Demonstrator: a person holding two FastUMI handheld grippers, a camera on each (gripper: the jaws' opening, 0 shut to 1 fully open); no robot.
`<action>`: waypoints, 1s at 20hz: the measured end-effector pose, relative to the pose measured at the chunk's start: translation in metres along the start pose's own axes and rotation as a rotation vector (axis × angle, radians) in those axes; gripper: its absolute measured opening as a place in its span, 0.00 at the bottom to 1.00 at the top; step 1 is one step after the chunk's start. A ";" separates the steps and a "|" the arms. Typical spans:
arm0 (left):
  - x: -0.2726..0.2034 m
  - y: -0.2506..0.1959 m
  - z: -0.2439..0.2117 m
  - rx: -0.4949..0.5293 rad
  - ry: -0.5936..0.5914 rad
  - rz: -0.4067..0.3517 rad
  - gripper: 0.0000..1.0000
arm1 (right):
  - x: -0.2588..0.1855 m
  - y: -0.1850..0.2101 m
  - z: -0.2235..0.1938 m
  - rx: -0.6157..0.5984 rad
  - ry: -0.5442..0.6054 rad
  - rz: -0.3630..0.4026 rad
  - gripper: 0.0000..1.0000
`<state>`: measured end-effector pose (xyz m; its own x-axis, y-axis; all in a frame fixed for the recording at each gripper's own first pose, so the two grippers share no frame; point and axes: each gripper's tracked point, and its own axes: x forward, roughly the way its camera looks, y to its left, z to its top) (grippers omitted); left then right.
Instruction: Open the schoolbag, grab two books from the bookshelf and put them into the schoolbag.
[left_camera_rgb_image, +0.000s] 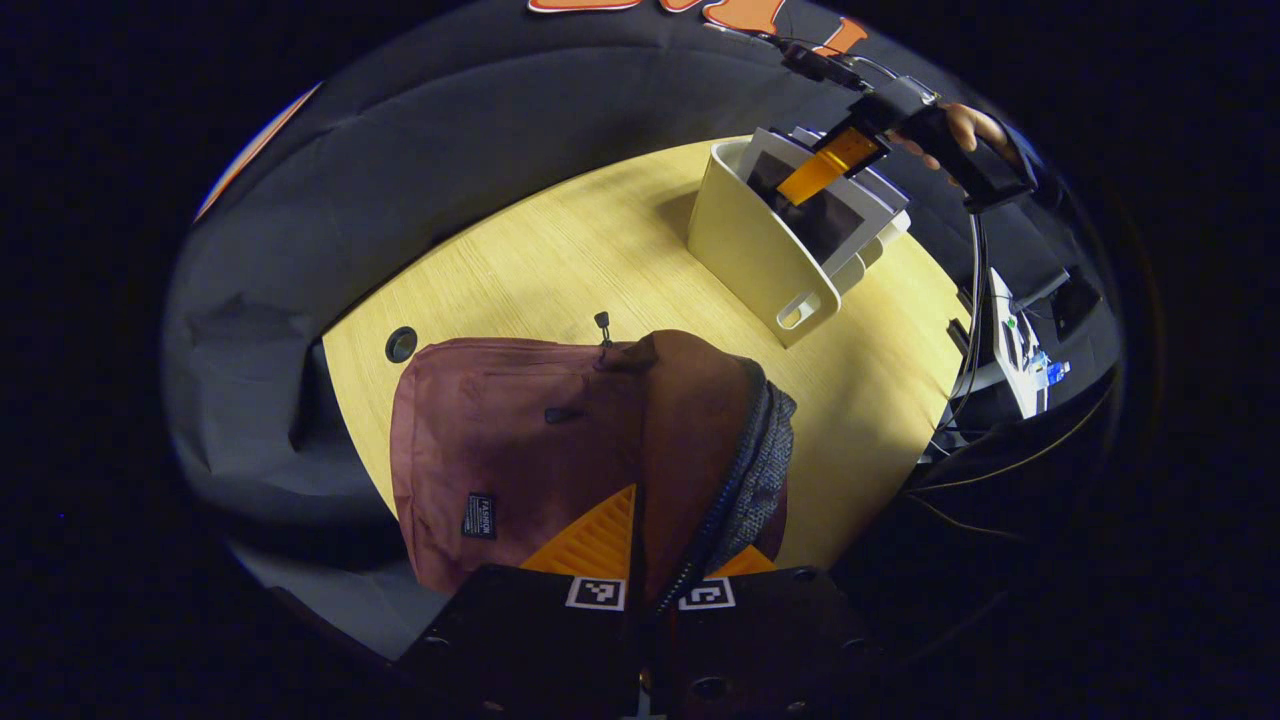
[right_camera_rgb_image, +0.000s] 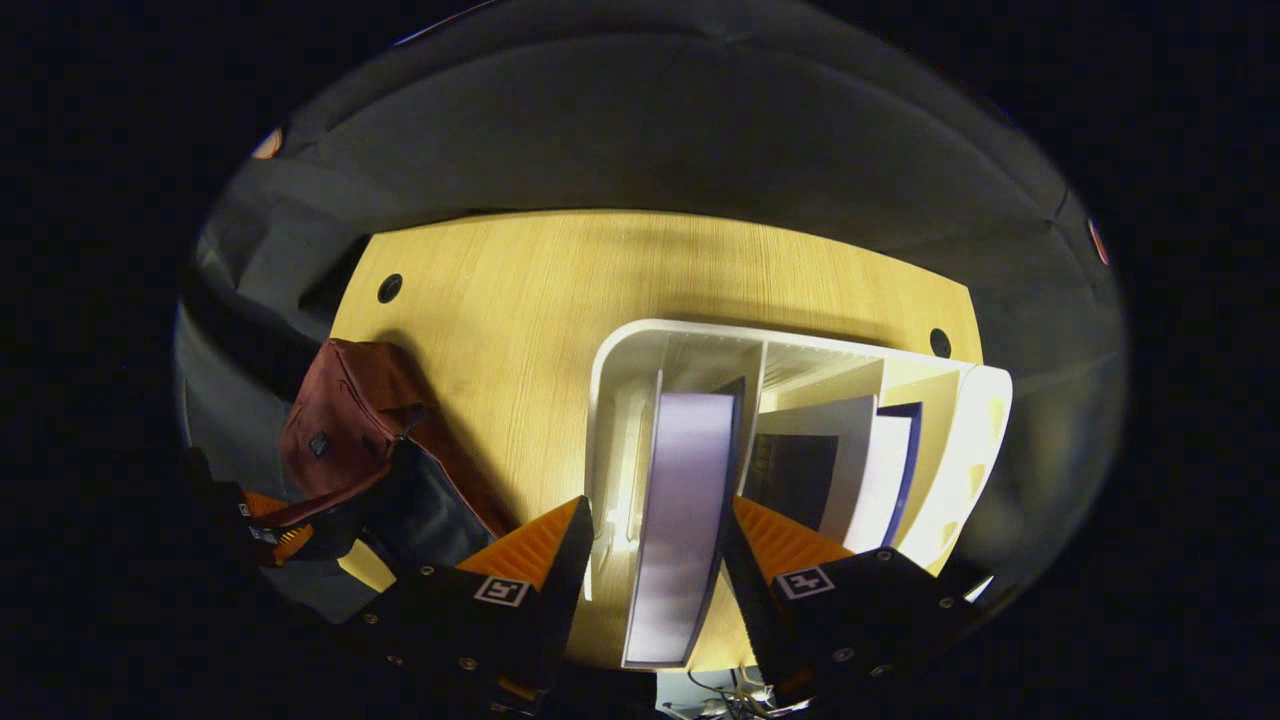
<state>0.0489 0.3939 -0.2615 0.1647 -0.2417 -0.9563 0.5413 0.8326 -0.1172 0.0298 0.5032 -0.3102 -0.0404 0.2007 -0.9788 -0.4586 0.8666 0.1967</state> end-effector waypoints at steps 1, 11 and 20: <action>0.000 0.001 0.001 -0.001 0.001 0.001 0.00 | 0.003 -0.002 -0.001 -0.002 0.004 -0.015 0.72; 0.001 -0.002 0.001 -0.009 -0.004 0.002 0.00 | -0.023 -0.021 -0.001 0.076 -0.017 -0.042 0.39; -0.002 -0.006 -0.001 -0.002 -0.014 0.004 0.00 | -0.123 -0.014 -0.013 0.092 -0.143 0.032 0.39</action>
<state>0.0448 0.3900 -0.2590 0.1788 -0.2451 -0.9529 0.5386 0.8349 -0.1137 0.0301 0.4607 -0.1933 0.0756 0.2861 -0.9552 -0.3755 0.8956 0.2385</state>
